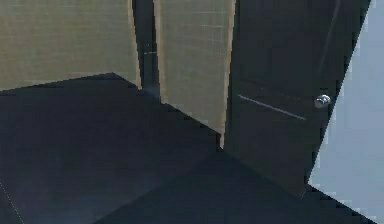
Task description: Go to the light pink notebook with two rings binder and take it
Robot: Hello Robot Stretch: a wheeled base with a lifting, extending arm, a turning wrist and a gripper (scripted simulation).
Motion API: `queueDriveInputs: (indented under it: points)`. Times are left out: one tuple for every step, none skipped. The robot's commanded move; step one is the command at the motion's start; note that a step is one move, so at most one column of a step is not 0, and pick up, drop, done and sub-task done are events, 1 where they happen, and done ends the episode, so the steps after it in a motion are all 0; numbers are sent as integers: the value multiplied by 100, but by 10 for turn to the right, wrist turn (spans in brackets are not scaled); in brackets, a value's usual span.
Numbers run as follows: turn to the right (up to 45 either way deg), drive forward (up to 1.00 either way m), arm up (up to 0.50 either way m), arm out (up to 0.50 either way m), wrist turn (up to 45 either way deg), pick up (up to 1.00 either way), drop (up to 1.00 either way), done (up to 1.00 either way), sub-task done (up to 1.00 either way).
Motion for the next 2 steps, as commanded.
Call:
queueDriveInputs:
  points:
    - [450, 0, 0, 0, 0, 0, 0, 0, 0]
    - [450, 0, 0, 0, 0, 0, 0, 0, 0]
